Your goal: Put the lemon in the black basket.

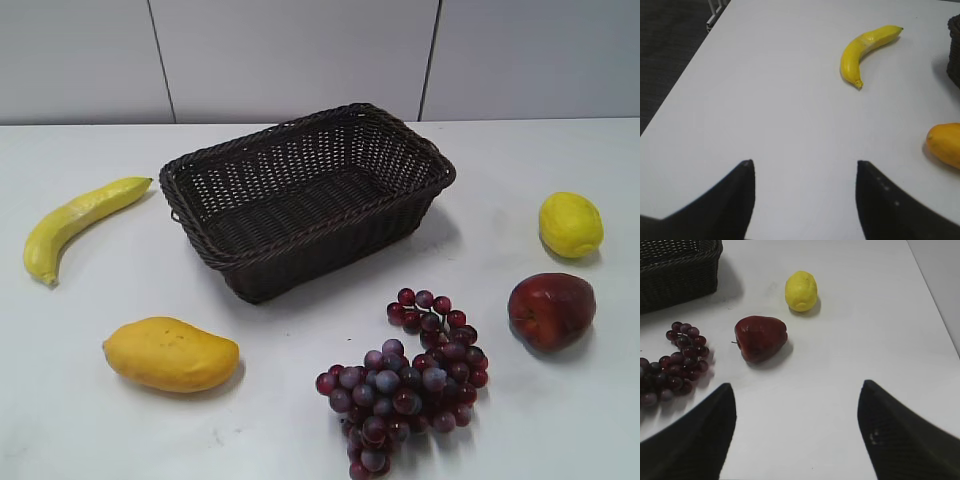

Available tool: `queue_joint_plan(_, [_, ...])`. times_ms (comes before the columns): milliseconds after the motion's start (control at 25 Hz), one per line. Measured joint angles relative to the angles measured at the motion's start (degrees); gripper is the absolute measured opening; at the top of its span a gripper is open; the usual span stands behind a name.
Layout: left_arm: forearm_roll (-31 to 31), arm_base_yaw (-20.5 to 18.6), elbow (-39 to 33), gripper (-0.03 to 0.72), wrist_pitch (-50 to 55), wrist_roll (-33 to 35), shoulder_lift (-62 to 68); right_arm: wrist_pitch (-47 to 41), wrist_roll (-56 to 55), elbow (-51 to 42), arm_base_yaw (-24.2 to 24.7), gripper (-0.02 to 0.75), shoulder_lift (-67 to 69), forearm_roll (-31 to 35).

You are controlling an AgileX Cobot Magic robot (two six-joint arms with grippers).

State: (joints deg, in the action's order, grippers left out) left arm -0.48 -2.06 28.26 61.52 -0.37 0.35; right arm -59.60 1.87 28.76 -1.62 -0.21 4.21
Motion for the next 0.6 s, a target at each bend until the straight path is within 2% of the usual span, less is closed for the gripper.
queue_joint_plan(400, [0.00,0.00,0.00,0.472,0.00,0.00,0.00,0.55,0.00,0.29,0.00,0.572,0.54,0.00])
queue_joint_plan(600, [0.00,0.00,0.00,0.472,0.00,0.00,0.00,4.01,0.05,2.87,0.00,0.572,8.65,0.00])
